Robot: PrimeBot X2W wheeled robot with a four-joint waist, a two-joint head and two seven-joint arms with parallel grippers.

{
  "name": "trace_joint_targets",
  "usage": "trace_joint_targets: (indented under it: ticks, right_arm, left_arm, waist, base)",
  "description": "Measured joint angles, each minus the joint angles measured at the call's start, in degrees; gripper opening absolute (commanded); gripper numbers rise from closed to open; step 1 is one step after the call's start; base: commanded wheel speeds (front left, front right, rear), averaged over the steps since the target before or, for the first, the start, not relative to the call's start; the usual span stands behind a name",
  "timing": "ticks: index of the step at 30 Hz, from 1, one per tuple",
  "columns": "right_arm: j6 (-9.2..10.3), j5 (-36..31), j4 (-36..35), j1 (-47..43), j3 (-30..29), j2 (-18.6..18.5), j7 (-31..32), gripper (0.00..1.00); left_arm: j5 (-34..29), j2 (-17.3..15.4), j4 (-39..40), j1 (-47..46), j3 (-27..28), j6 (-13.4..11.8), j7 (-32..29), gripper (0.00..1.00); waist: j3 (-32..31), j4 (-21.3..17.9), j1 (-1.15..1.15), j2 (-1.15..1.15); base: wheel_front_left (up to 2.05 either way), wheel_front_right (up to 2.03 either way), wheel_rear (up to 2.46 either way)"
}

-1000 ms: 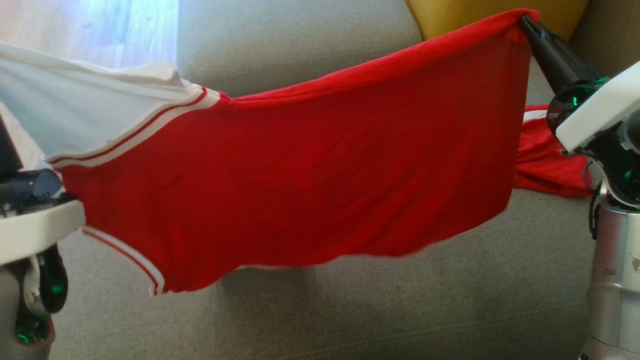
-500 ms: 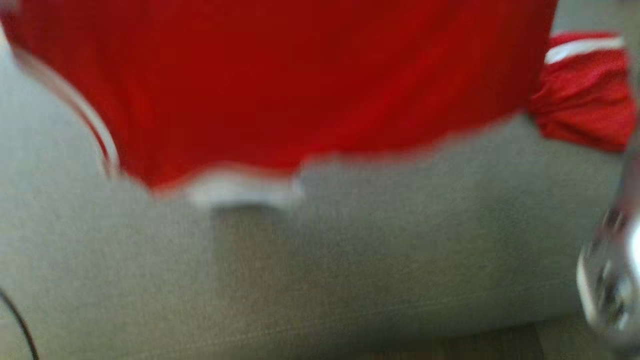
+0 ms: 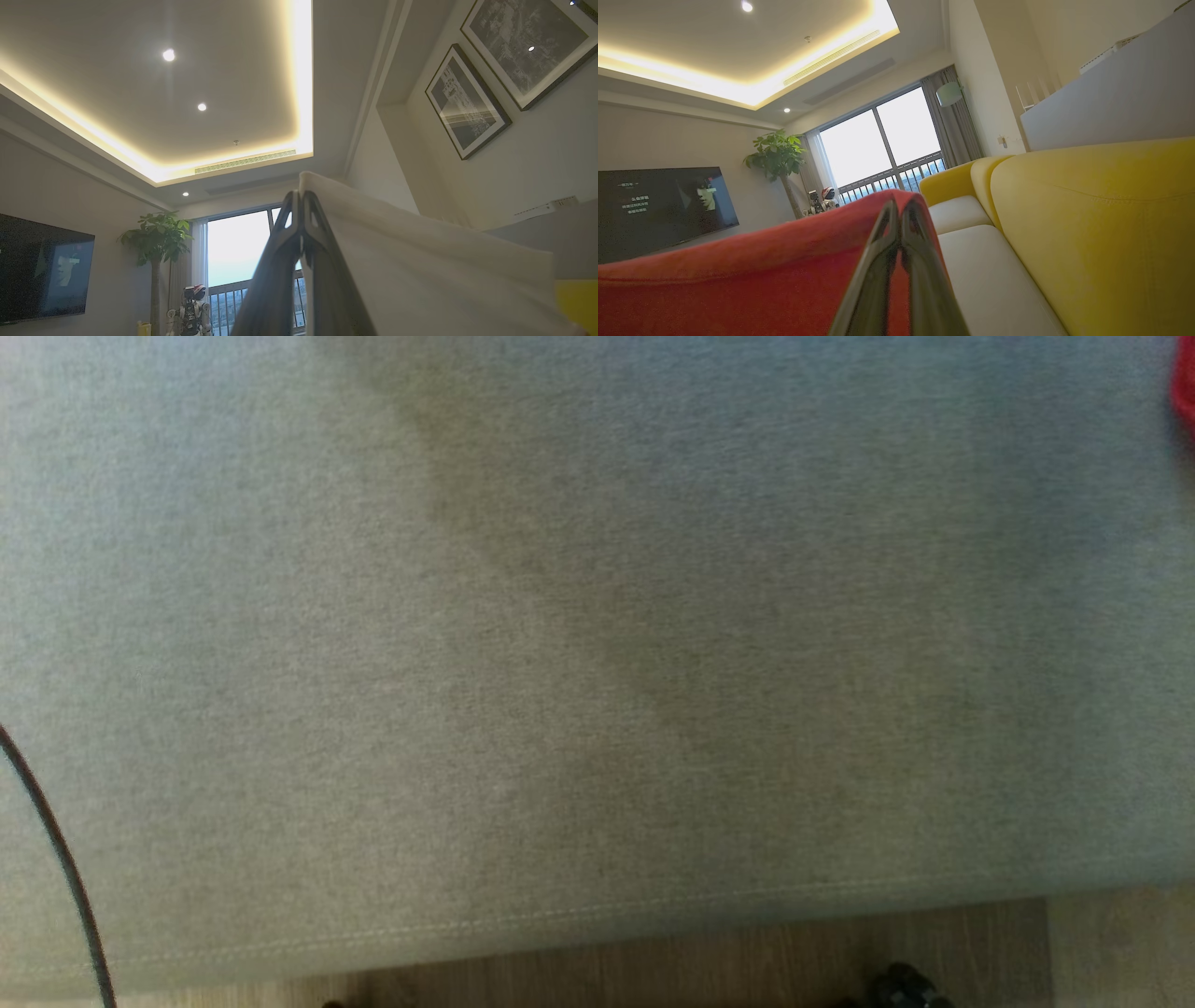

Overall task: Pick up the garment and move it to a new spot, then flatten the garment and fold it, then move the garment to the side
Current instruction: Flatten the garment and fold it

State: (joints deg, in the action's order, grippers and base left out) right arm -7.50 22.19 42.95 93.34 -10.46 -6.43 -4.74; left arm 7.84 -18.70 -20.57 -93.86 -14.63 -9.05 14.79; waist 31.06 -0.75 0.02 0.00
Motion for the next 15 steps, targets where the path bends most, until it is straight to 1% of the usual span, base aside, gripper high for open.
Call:
trace_joint_targets:
  ticks: [2, 4, 5, 7, 10, 13, 15]
  right_arm:
    - [0.0, 2.5, 1.44, 0.23, 2.3, -1.16, -3.47, 0.0]
    - [-0.01, 5.2, 3.91, -0.29, 4.53, -2.19, -4.48, 0.0]
    - [-0.01, 7.72, 5.68, -1.88, 7.09, -3.18, -4.93, 0.0]
    - [-0.01, 10.56, 7.51, -4.61, 9.28, -3.74, -4.92, 0.0]
    - [-0.01, 14.45, 10.91, -10.92, 12.68, -3.99, -3.54, 0.0]
    - [0.0, 17.55, 14.12, -17.78, 15.77, -4.54, -0.99, 0.0]
    - [0.0, 19.36, 15.24, -21.8, 17.77, -4.78, 0.68, 0.0]
  left_arm:
    - [-1.44, 0.56, 2.42, 0.13, -0.05, 0.56, 0.09, 0.0]
    - [-1.63, 1.31, 2.93, 1.96, -0.44, 2.08, 0.18, 0.0]
    - [-1.64, 1.91, 3.34, 5.59, -1.1, 3.13, 0.18, 0.0]
    - [-1.98, 2.25, 3.31, 10.31, -2.04, 4.26, 0.16, 0.0]
    - [-2.22, 2.48, 2.87, 18.27, -3.56, 5.5, 0.15, 0.0]
    - [-2.88, 2.33, 2.57, 25.93, -5.59, 7.34, 0.15, 0.0]
    - [-2.69, 1.86, 2.66, 30.89, -6.32, 9.01, 0.15, 0.0]
  waist:
    - [0.98, 0.62, -0.01, 0.0]
    - [1.43, 1.27, -0.01, 0.0]
    - [1.65, 1.91, -0.02, 0.0]
    - [1.67, 2.58, -0.01, 0.0]
    - [0.99, 3.25, -0.02, 0.0]
    - [-0.36, 3.77, -0.01, 0.0]
    - [-1.62, 3.97, -0.02, 0.0]
  base:
    - [0.0, 0.0, 0.0]
    - [0.0, 0.0, 0.0]
    - [0.0, 0.0, 0.0]
    - [0.0, 0.0, 0.0]
    - [0.0, 0.0, 0.0]
    - [0.0, 0.0, 0.0]
    - [0.0, 0.0, 0.0]
